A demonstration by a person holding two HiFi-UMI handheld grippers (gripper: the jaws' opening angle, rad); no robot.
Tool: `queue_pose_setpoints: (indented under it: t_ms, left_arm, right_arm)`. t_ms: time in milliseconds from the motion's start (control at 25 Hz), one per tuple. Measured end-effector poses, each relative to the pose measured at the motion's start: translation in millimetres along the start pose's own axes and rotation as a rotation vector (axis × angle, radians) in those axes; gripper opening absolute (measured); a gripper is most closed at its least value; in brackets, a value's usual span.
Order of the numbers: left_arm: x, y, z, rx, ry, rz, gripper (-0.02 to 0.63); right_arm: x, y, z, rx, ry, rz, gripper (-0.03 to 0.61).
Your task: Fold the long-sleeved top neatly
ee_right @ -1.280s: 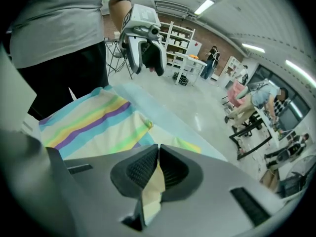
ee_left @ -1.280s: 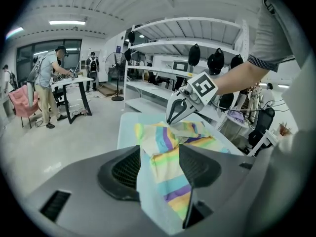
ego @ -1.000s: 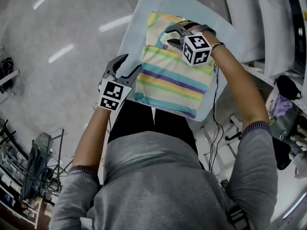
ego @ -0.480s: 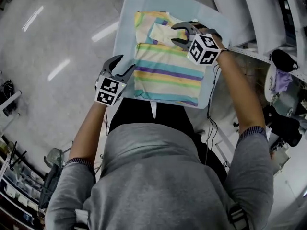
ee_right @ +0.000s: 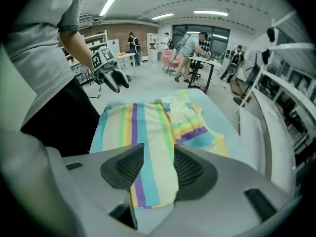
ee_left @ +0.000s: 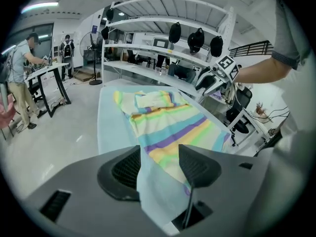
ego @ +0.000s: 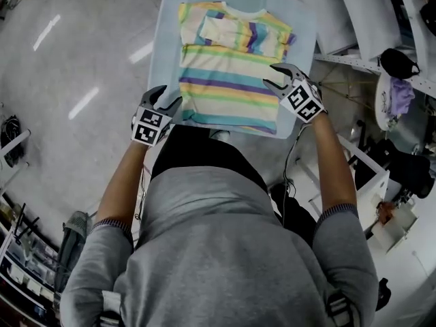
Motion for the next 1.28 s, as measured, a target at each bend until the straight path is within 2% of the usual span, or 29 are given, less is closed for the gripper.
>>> queue_pose_setpoints:
  t_ms: [200,560,920,1080,1280]
  left_arm:
    - [25.4,34.7,0.3,-0.036,-0.02,-0.004,0.267]
    - [63.6,74.6,-2.8,-0.079,-0.043,0.041,0.267]
    - [77.1,97.3,14.5,-0.132,-0.044,0.16,0.265]
    - [72.5,104.5,24.3,-0.145,-0.058,0.171,0.255]
    - [65.9,113.2,41.7,-0.169,-0.063,0.18,0.211]
  right_arm:
    - [-48.1,45.9,-16.5,-0.003,0.013,0.112,0.207]
    - [-124.4,116.9,-32.3,-0.073,0.042,0.162,0.21]
    - [-183.6,184.0,-20.4,-0.141,0.022,0.25,0.21]
    - [-198.8,201.7,-12.2,-0.163,0.021,0.282,0.21]
    - [-203.1,208.9,-0.3,-0.162,0.03,0.316,0.21]
Point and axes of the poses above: the fingertips, and each gripper's own axes: z forward along the fingers, x to its right, y out of its underside, the point moved 3 cm from there along -z, backward along the fingers, and after that the axes turned 4 degrees about y, right-handed, at the moved point
